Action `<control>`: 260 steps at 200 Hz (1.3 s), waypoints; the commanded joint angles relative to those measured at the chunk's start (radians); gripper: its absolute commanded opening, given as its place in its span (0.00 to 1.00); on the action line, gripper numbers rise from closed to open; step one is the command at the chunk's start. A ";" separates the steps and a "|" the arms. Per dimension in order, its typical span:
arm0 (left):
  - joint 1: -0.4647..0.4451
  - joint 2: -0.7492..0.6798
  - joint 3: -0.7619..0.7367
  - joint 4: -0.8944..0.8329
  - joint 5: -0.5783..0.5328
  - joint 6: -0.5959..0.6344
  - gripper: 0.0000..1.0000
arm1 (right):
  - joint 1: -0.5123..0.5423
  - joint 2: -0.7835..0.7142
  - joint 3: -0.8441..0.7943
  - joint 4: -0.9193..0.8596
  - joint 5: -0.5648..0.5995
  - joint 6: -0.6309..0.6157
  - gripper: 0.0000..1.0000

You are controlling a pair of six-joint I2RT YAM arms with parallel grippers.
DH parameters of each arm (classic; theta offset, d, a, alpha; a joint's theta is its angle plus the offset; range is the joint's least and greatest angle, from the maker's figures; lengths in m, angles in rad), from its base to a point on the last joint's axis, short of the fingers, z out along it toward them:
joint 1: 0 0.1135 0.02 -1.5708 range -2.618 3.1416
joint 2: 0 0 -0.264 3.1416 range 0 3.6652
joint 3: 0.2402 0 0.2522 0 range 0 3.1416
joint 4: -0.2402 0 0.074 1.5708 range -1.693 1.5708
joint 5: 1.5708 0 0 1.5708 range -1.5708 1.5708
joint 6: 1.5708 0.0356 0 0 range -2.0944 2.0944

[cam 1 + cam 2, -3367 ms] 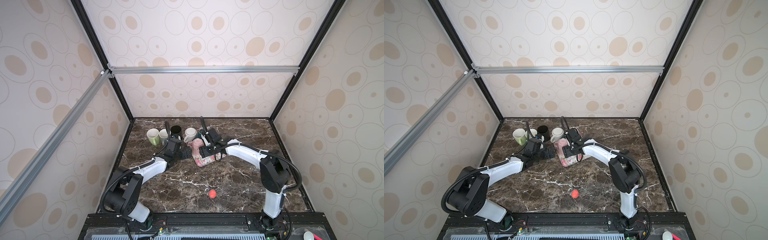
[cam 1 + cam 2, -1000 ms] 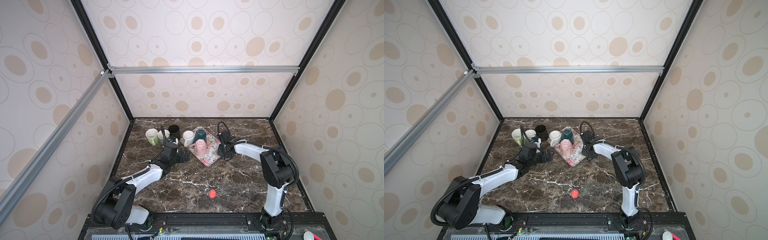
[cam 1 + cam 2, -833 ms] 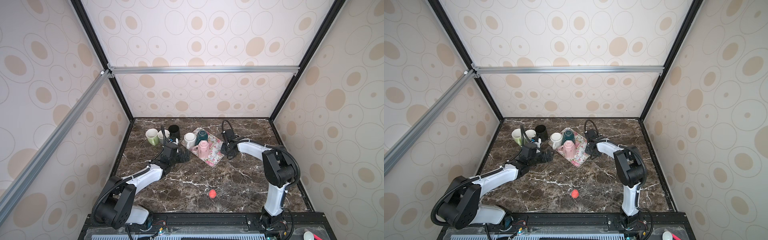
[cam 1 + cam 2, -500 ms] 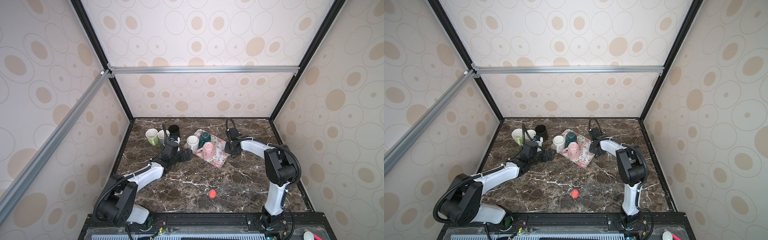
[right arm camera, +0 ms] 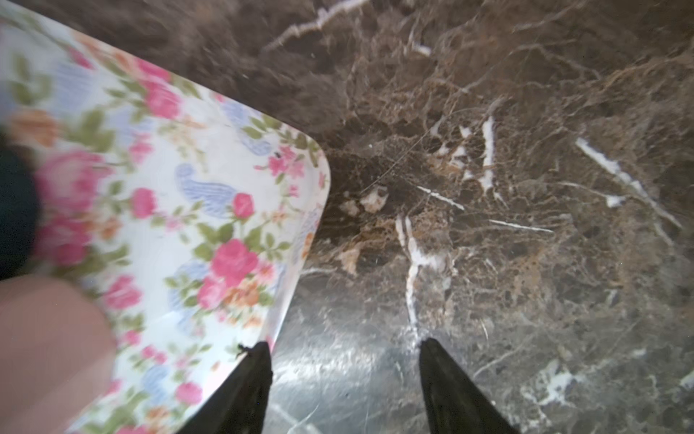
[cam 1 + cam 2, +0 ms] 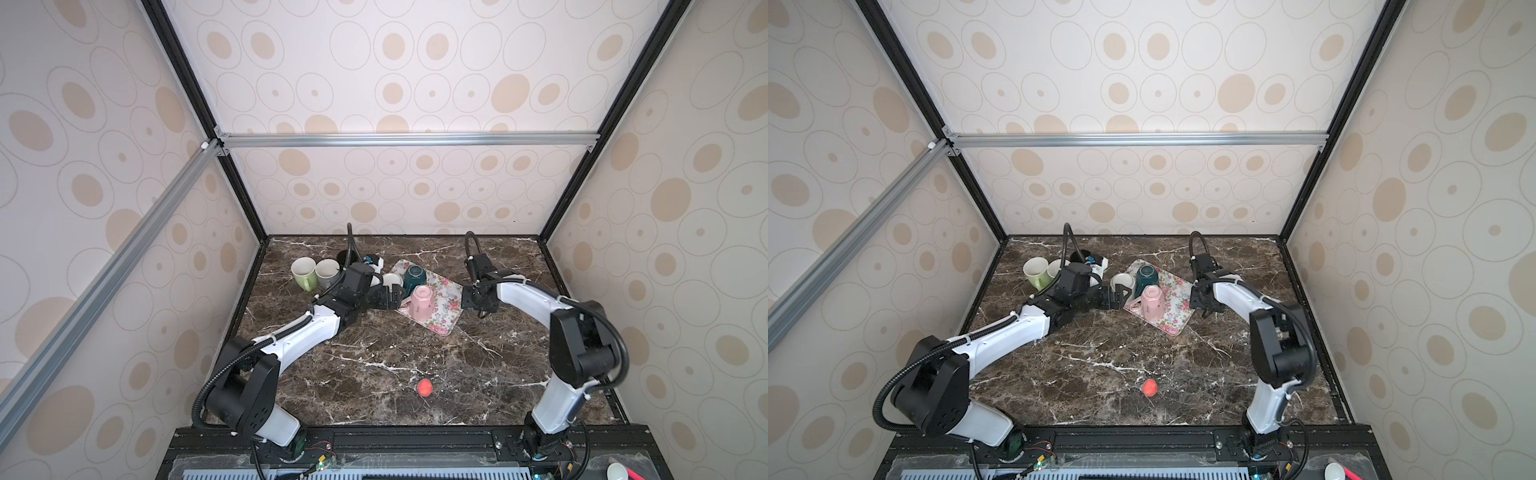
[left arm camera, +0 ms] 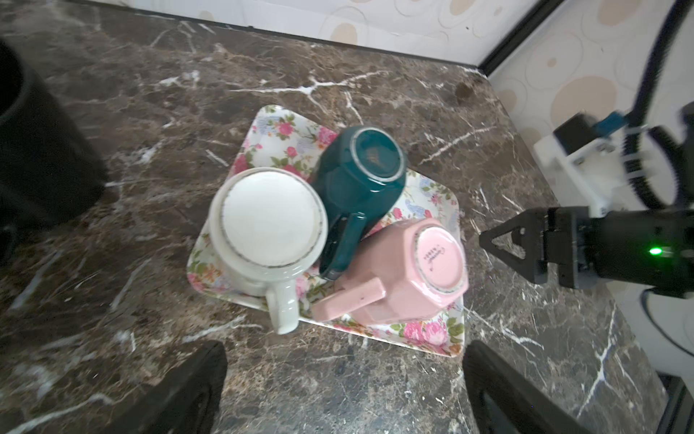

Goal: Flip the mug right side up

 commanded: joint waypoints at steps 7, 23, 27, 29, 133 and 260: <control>-0.036 0.043 0.100 -0.073 0.042 0.102 0.98 | -0.003 -0.248 -0.170 0.152 -0.188 -0.017 0.72; -0.054 0.071 0.134 -0.090 0.044 0.136 0.98 | -0.006 -0.372 -0.276 0.231 -0.290 -0.020 0.75; -0.059 0.078 0.142 -0.095 0.045 0.145 0.98 | -0.007 -0.399 -0.300 0.247 -0.305 -0.017 0.76; -0.059 0.082 0.147 -0.097 0.044 0.151 0.98 | -0.007 -0.412 -0.310 0.255 -0.314 -0.016 0.76; -0.087 0.165 0.255 -0.254 0.027 0.337 0.64 | -0.010 -0.774 -0.586 0.284 -0.328 -0.001 0.76; -0.096 0.276 0.281 -0.249 -0.014 0.352 0.50 | -0.010 -0.753 -0.565 0.284 -0.263 0.012 0.76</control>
